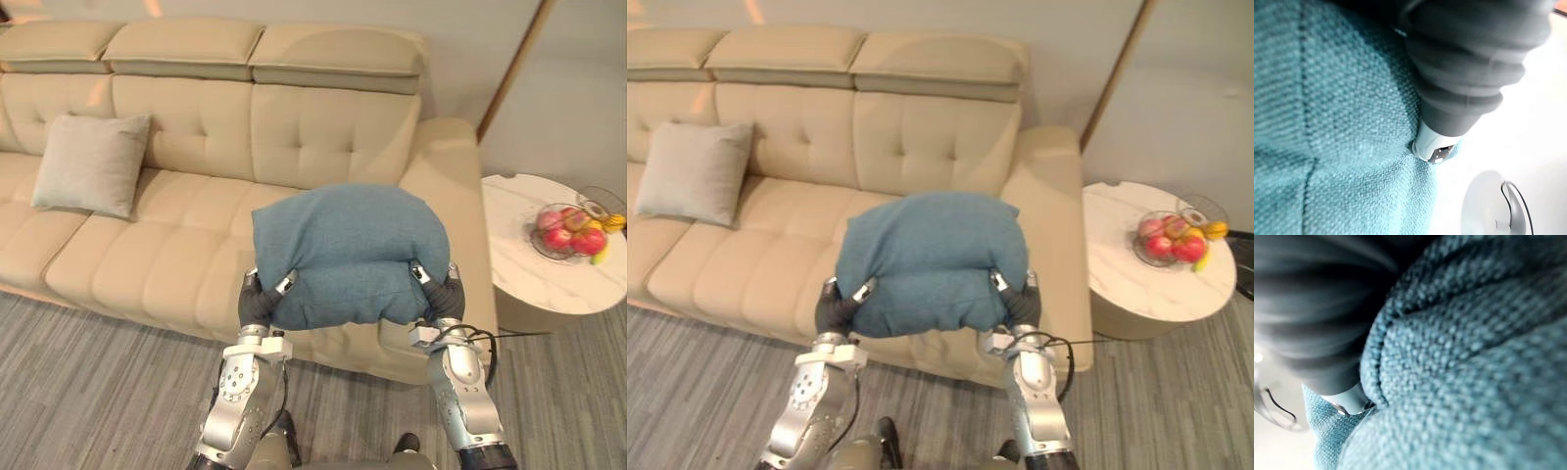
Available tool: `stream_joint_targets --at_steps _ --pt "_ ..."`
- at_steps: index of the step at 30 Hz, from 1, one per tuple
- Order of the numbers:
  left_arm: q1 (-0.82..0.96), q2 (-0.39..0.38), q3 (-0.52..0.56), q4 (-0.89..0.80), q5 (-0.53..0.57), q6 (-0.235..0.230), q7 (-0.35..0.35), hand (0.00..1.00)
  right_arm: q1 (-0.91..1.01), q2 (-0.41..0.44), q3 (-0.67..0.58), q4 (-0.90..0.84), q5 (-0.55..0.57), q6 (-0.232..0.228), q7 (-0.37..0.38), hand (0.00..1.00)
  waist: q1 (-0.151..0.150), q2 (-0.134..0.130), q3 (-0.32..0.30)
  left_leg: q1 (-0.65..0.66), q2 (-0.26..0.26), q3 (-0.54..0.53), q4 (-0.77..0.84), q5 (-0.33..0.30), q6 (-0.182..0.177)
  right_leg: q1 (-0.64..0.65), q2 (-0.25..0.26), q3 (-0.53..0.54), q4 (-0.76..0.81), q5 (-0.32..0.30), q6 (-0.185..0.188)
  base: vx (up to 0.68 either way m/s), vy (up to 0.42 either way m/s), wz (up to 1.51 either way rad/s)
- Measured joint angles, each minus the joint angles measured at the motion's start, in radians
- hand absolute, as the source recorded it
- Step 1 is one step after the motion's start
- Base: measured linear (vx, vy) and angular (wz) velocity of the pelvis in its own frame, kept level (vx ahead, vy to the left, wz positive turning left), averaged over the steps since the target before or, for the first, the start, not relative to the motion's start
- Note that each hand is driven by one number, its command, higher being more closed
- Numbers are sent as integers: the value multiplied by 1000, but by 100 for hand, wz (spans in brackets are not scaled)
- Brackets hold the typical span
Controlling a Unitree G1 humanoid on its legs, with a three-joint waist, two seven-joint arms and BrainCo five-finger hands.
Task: Pick up cushions and gather them together orderly.
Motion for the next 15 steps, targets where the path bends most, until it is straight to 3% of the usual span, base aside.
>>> stream_joint_targets --at_steps 1,2,3,4,5,6,7,8,11,12,15 --pt "0 1 0 12 0 0 -7 100 1 2 -3 13 0 3 3 100 2 0 0 7 -17 5 6 -18 10 -33 -35 20 74 5 -41 155 412 -6" --pt "1 2 -1 27 -1 1 -17 100 1 4 -8 36 1 5 9 100 2 1 4 29 -38 17 -2 -31 36 -91 -76 58 191 27 -176 159 409 -8" --pt "5 5 -1 33 -8 2 -20 100 1 11 -11 54 2 12 16 100 -1 5 11 50 -45 16 0 -41 56 -148 -80 136 306 17 -196 129 298 0" --pt "8 9 -1 39 -15 4 -23 100 3 22 -13 65 3 16 20 100 -8 6 12 61 -47 5 0 -50 66 -173 -46 198 383 -40 -158 158 311 25" --pt "13 16 -1 41 -20 6 -30 100 9 26 -16 68 3 19 23 100 -16 5 12 77 -51 -6 -12 -52 69 -195 39 272 443 -133 -103 196 257 37" --pt "15 23 -1 41 -20 8 -35 100 10 33 -16 68 7 19 27 100 -16 -4 13 97 -66 -5 -36 -50 73 -205 106 309 447 -189 -80 198 224 33" --pt "15 26 -1 41 -20 9 -37 100 8 33 -16 68 8 19 30 100 -15 -9 15 110 -76 -4 -54 -45 78 -206 140 320 441 -217 -70 208 188 19" --pt "16 32 -1 41 -20 14 -46 100 6 27 -17 68 8 19 34 100 -8 -16 16 148 -111 2 -97 -36 82 -203 215 313 390 -269 -66 152 112 9" --pt "13 36 -1 40 -19 15 -57 100 -13 11 -17 68 5 19 33 100 -9 -14 16 181 -162 -4 -121 -31 86 -202 313 301 228 -275 -102 222 110 16" --pt "15 33 -1 41 -19 17 -61 100 -12 6 -18 68 2 19 33 100 -13 -5 14 183 -166 -22 -117 -32 86 -190 343 337 184 -247 -163 251 65 33" --pt "22 32 -2 49 -19 20 -84 100 -7 -4 -18 67 1 19 33 100 -13 -4 18 185 -158 -57 -25 -44 68 -88 351 338 108 -234 -151 285 46 31"
